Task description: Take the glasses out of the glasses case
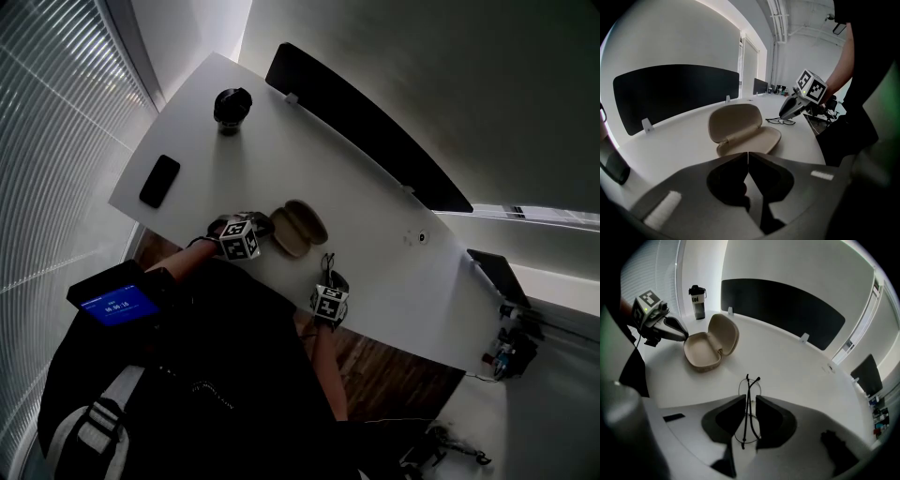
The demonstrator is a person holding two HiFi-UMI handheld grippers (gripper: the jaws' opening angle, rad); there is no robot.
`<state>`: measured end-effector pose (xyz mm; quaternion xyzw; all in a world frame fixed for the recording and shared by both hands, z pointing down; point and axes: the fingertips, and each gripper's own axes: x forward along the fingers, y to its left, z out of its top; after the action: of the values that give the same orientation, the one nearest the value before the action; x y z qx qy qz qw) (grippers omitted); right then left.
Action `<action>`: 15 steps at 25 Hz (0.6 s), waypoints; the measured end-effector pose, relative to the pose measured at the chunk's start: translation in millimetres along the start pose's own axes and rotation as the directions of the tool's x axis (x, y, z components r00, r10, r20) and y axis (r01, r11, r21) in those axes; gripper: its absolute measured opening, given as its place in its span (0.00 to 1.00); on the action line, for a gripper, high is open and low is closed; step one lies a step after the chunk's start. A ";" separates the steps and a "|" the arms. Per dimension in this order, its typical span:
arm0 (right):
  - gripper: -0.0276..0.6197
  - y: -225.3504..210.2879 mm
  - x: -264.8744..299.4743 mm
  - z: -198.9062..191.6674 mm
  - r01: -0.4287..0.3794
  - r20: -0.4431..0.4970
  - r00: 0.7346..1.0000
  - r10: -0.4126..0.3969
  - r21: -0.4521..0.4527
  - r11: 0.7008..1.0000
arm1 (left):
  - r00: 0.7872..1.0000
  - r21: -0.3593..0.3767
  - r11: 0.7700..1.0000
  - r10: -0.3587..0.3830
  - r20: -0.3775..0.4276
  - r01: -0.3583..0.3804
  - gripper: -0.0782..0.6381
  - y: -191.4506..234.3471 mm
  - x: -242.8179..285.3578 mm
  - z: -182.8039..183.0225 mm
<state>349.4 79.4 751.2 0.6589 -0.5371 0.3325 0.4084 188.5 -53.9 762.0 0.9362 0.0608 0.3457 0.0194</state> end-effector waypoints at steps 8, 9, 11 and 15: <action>0.23 -19.0 -31.2 40.9 -0.098 0.269 0.963 0.023 0.268 0.958 | 0.997 0.000 0.999 0.042 0.063 -0.042 0.12 9.7 -6.0 24.9; 0.23 -22.7 -40.4 47.9 -0.110 0.327 0.945 0.001 0.318 0.942 | 0.996 0.005 0.999 0.035 0.079 -0.036 0.12 8.1 -7.2 30.5; 0.22 -18.3 -56.6 59.7 -0.130 0.410 0.912 -0.030 0.356 0.925 | 0.993 0.028 0.999 0.017 0.117 -0.021 0.12 3.1 -12.8 39.6; 0.14 3.0 -66.6 90.3 -0.131 0.489 0.872 -0.003 0.240 0.962 | 0.979 0.063 0.998 -0.030 0.201 0.018 0.12 -6.8 -23.2 60.2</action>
<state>332.9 27.3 653.1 0.7515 -0.5943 0.2393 0.1576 209.4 -49.7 700.8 0.9657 0.0802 0.2469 0.0010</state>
